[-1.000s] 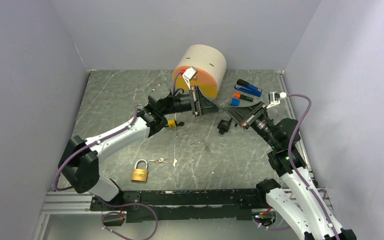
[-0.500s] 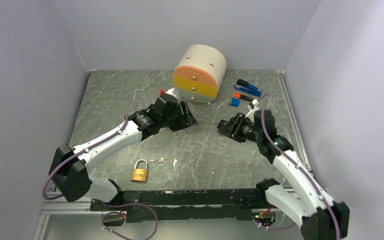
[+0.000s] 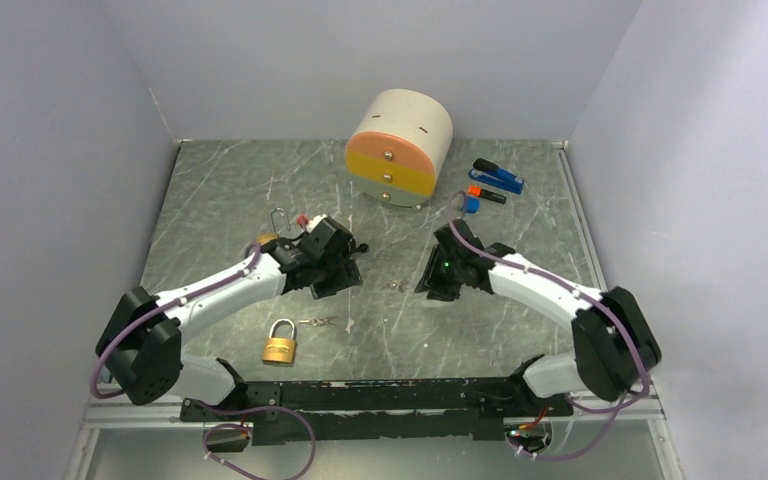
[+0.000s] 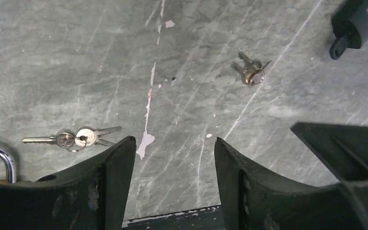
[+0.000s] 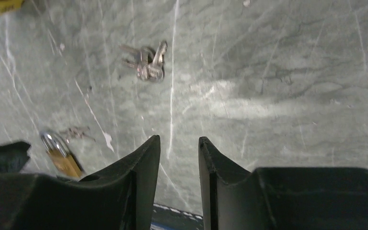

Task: Unlock with the key

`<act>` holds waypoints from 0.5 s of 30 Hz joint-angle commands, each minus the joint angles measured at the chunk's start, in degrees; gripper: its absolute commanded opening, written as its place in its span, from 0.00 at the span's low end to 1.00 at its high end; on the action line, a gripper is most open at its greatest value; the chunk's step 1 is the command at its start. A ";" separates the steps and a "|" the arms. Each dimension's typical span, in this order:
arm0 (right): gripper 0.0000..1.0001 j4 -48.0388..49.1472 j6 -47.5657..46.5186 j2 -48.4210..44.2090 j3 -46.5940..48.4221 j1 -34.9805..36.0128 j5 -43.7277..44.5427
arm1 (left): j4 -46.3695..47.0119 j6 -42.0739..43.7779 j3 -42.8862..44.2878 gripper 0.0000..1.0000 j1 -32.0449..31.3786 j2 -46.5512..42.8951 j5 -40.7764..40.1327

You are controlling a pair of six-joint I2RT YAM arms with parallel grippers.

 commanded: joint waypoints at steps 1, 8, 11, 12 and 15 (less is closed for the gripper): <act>0.38 -0.38 8.62 5.86 6.24 1.54 6.27 | 2.39 1.85 -0.30 0.65 0.12 -2.92 2.30; 0.39 -3.27 10.34 17.84 15.32 3.95 7.42 | -1.32 5.02 -1.58 0.67 0.63 -8.81 0.06; 0.36 -5.30 10.72 21.62 19.24 4.62 8.80 | -1.08 5.25 -2.80 0.67 0.97 -10.96 -0.08; 0.35 -5.98 10.61 22.53 20.25 5.06 9.55 | -0.93 5.27 -3.12 0.67 1.01 -11.48 0.23; 0.33 -8.30 9.54 24.86 23.39 6.49 12.39 | -0.53 5.51 -4.19 0.66 1.06 -12.85 1.18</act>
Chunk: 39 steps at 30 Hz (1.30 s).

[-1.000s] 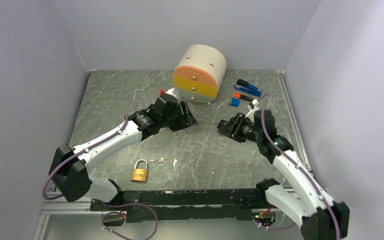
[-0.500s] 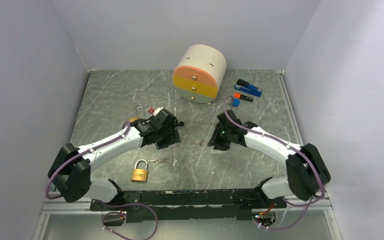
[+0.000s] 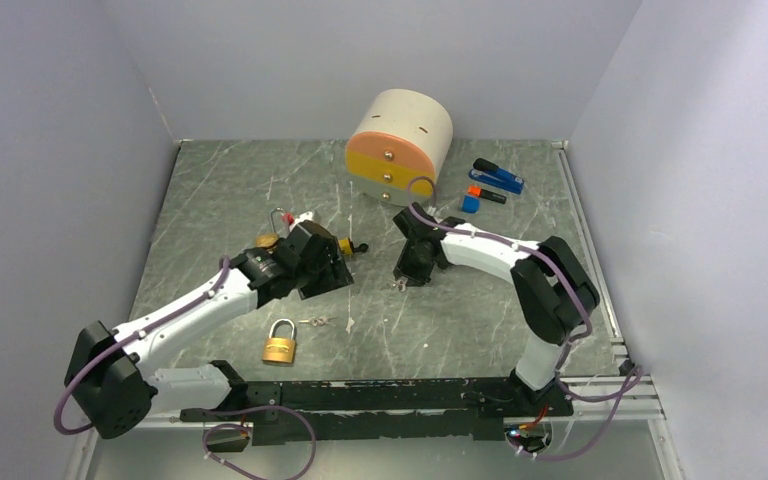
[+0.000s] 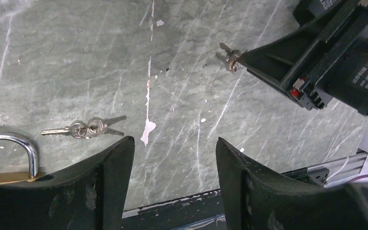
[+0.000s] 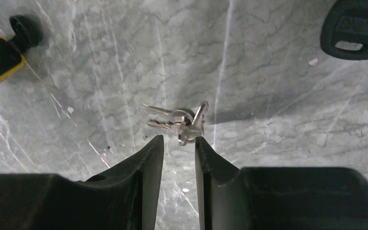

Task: Unlock with the key

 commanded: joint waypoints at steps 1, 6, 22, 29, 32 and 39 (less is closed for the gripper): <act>0.33 -4.92 -0.22 2.42 6.02 1.75 5.61 | -0.08 1.46 -1.61 0.66 0.30 -2.35 0.09; 0.43 -9.13 -2.68 6.34 9.27 3.45 8.04 | 0.93 2.44 -3.92 0.67 0.32 -4.16 -0.25; 0.08 -6.65 -7.10 7.60 6.63 4.90 7.23 | 6.15 1.89 -11.08 0.68 0.74 -9.36 2.27; 0.00 2.72 -10.61 0.32 0.26 4.92 5.86 | 12.71 1.78 -13.13 0.80 1.28 -8.93 7.19; 0.00 8.39 -13.30 -3.65 -2.96 4.94 3.13 | 14.77 1.40 -13.35 0.88 1.97 -8.99 8.85; 0.00 19.68 -22.12 -13.90 -9.87 4.86 -1.26 | 19.77 2.31 -11.35 0.93 4.48 -8.52 9.95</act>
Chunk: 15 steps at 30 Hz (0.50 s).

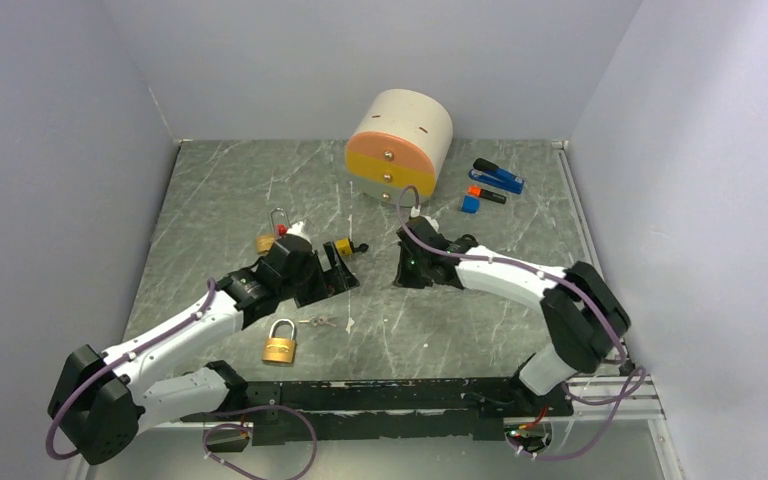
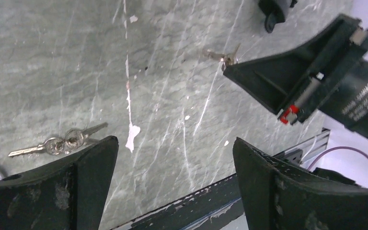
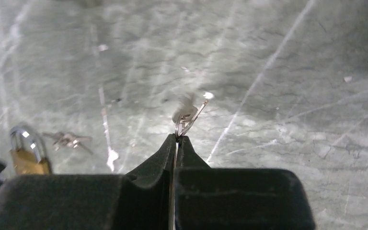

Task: Unlock with the key

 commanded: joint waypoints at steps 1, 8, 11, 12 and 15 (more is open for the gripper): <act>0.00 11.98 -8.41 -7.91 -3.15 0.12 -3.52 | 7.01 1.18 2.46 0.93 1.82 0.28 2.14; 0.00 15.80 -16.09 -16.45 -2.56 -0.21 -9.00 | 12.78 2.12 7.39 0.92 5.00 4.40 4.86; 0.00 18.78 -19.51 -19.63 -2.83 -1.03 -13.95 | 19.15 6.72 6.98 0.91 5.91 3.80 6.81; 0.00 19.58 -20.59 -20.66 -2.81 -1.60 -15.71 | 23.06 10.84 6.33 0.91 6.18 2.94 8.59; 0.00 21.40 -21.84 -23.65 -2.12 -4.55 -23.57 | 30.97 22.38 5.94 0.88 7.68 -0.59 19.26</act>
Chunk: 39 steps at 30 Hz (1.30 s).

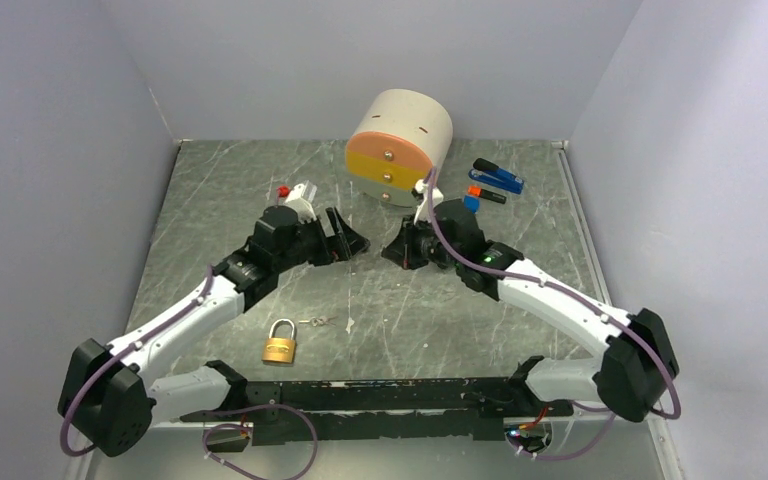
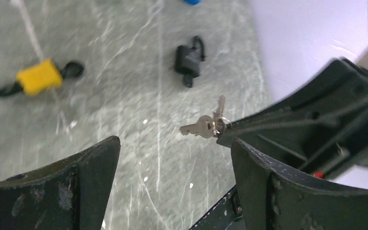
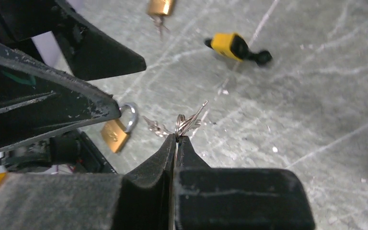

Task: Unlock with the key

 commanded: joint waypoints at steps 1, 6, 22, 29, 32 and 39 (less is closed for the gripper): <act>0.00 6.93 -4.89 -5.34 2.01 -4.21 -13.29 | 14.09 17.58 1.47 0.87 1.99 -5.49 15.04; 0.00 8.68 -4.91 -11.10 4.33 -9.61 -28.02 | 13.19 22.30 6.77 0.71 6.10 -4.21 35.78; 0.00 -7.62 -19.25 -10.66 17.55 -10.79 -48.42 | 44.84 -22.24 13.79 0.72 7.09 7.72 48.25; 0.00 -5.26 -18.05 -9.89 17.48 -10.78 -50.38 | 52.14 -23.94 11.34 0.58 6.92 8.15 51.77; 0.00 -2.44 -16.15 -9.82 16.82 -10.82 -50.95 | 46.28 -20.78 12.05 0.63 6.39 8.65 52.82; 0.00 -0.43 -14.54 -9.16 16.70 -10.82 -52.48 | 47.05 -19.79 12.13 0.58 3.94 10.68 53.36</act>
